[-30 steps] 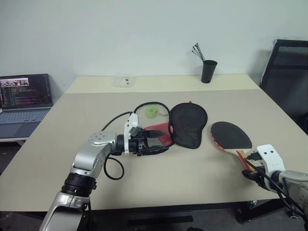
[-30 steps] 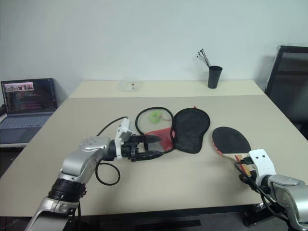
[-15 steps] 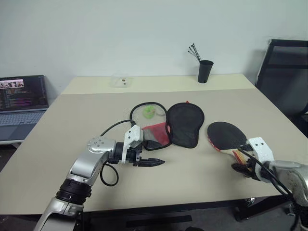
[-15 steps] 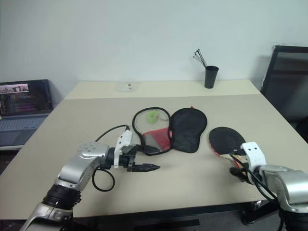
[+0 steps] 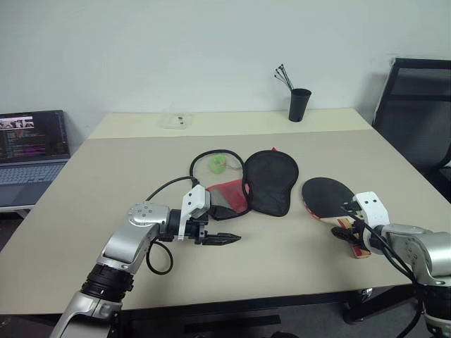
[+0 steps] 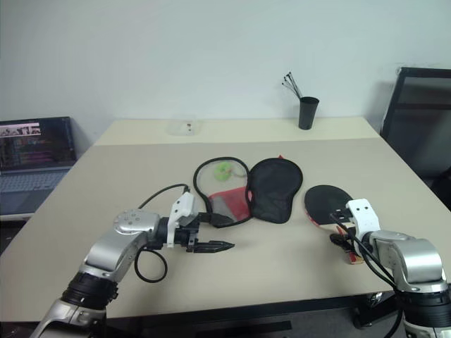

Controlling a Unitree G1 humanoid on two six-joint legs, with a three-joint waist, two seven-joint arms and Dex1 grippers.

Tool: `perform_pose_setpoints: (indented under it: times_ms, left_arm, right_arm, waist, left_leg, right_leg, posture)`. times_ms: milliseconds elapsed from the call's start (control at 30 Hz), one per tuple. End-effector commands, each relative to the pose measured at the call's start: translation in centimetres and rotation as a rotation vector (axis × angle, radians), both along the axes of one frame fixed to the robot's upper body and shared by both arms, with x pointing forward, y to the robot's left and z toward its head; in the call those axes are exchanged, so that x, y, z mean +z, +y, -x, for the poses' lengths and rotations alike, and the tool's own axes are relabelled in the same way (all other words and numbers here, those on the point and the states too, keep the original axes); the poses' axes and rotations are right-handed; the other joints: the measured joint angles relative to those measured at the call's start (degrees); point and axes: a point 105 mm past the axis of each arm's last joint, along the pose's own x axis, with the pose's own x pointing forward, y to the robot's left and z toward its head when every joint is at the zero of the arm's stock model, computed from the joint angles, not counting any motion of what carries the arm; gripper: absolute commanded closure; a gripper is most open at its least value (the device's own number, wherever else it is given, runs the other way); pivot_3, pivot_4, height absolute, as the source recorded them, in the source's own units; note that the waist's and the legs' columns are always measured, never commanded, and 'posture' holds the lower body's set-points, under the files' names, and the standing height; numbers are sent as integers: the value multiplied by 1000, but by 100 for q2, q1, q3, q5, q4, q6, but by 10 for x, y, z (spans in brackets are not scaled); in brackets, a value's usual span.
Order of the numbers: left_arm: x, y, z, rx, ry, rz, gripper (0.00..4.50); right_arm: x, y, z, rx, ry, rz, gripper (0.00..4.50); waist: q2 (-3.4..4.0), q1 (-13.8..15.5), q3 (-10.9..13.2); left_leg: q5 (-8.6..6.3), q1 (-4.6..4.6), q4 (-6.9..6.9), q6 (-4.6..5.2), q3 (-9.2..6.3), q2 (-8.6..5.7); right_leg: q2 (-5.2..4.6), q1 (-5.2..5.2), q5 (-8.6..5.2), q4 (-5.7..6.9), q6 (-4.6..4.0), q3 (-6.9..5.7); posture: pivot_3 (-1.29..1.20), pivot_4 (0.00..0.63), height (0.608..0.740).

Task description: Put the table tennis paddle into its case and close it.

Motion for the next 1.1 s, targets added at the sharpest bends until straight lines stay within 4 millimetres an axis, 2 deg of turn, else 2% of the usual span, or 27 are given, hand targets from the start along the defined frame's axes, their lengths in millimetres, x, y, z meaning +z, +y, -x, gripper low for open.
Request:
perform_pose_setpoints:
  times_ms: [33,100,133,300,467,567,667,933,1033,1100]
  left_arm:
    - [9,1,3,-5,-52,3,1079]
    - [8,2,3,-3,-52,3,1079]
    - [8,3,4,0,-51,1,1079]
    - [6,8,5,24,-46,0,1079]
    - [2,15,7,54,-37,-7,1079]
    - [0,16,9,60,-32,-7,1079]
    - [0,16,9,62,-31,-4,1079]
    - [1,15,7,67,-36,-5,1079]
    - [1,15,7,68,-38,-5,1079]
    - [1,15,7,70,-40,-6,1079]
  right_arm:
    - [-3,-10,-3,-78,-3,-2,2680]
    - [3,-15,-7,-120,-40,0,3279]
    - [8,-17,-10,-140,-65,0,3397]
    - [36,-20,-20,-183,-166,-3,3397]
    - [79,2,-28,-146,-259,-96,3397]
    - [97,21,-35,-117,-299,-140,3397]
    - [103,52,-44,-55,-313,-182,3397]
    - [91,143,-64,52,-287,-320,3397]
    - [84,165,-69,79,-284,-332,3397]
    - [77,172,-75,79,-280,-326,3397]
  waist:
    - [-11,0,-7]
    - [-18,0,-11]
    - [-19,0,-12]
    - [-15,13,-9]
    - [-8,-2,-5]
    - [-7,-6,-4]
    - [-7,2,-4]
    - [-5,-5,-3]
    - [-4,0,-3]
    - [-4,7,-3]
  left_leg:
    - [0,0,0,0,0,0]
    - [0,1,0,0,0,1]
    - [0,1,0,0,0,1]
    - [0,2,-1,0,1,0]
    - [-1,-33,-8,3,10,-2]
    - [-2,-36,-11,4,9,2]
    - [-2,-36,-12,4,9,5]
    - [-2,-38,-12,5,9,4]
    - [-2,-43,-12,5,8,5]
    - [-2,-44,-11,5,8,5]
  right_leg:
    - [0,0,0,0,0,0]
    - [-1,0,0,0,0,1]
    - [-1,0,0,0,0,1]
    - [-7,-2,5,1,-1,9]
    - [-6,-51,5,5,-2,35]
    - [-2,-58,5,5,-2,37]
    - [-2,-57,4,5,-3,32]
    - [-2,-60,5,6,-4,36]
    - [-2,-63,5,6,-4,34]
    - [-5,-62,5,5,-4,34]
  posture:
    - [0,150,740]
    - [0,150,740]
    - [0,150,740]
    - [0,150,740]
    - [0,150,740]
    - [0,150,740]
    - [0,150,740]
    - [0,150,740]
    - [0,150,740]
    - [0,150,740]
